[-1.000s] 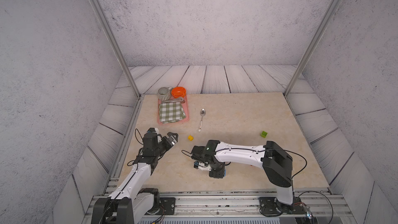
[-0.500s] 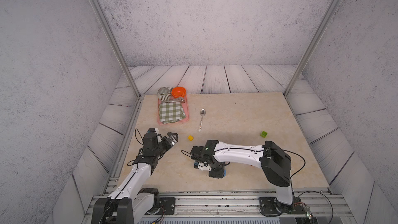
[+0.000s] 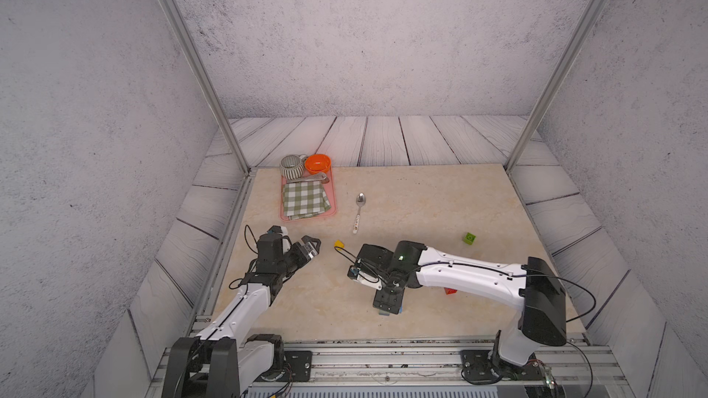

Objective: Assemble the letter p with lego
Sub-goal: Assemble the lego brick with the lego brick, then pick up the lego brick from the center of the board.

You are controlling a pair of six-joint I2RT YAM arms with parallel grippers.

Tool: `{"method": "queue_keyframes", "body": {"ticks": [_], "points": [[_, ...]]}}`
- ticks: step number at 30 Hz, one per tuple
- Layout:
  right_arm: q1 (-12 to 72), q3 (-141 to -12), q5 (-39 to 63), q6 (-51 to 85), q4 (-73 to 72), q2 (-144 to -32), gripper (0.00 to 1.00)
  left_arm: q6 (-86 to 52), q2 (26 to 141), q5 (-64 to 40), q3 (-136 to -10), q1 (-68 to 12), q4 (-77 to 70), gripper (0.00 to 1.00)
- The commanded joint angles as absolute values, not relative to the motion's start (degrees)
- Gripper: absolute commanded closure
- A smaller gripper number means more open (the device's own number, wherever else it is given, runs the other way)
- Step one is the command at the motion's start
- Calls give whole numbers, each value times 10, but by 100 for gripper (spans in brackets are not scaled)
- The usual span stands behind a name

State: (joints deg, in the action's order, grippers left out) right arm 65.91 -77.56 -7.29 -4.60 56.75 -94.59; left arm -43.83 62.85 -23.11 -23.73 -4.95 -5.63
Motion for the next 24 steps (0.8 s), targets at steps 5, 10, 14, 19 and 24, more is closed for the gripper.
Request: {"method": "queue_keyframes", "body": {"ticks": [5,10,14,19,24], "points": [[608,-683,-93,44,450,-859,6,-381,665,-192,-299,-119,-9,2],[547,-627,-78,98,406,-800,6,-347,702,-181,-336,-171,11,2],[492,-585,-68,132,378,-752,5,-330,740,-183,-360,-203,15,2],[397,-561,-95,192,371,-727,2,-313,783,-186,-387,-245,14,2],[308,-533,-100,231,353,-716,0,-296,799,-191,-404,-275,16,2]]}}
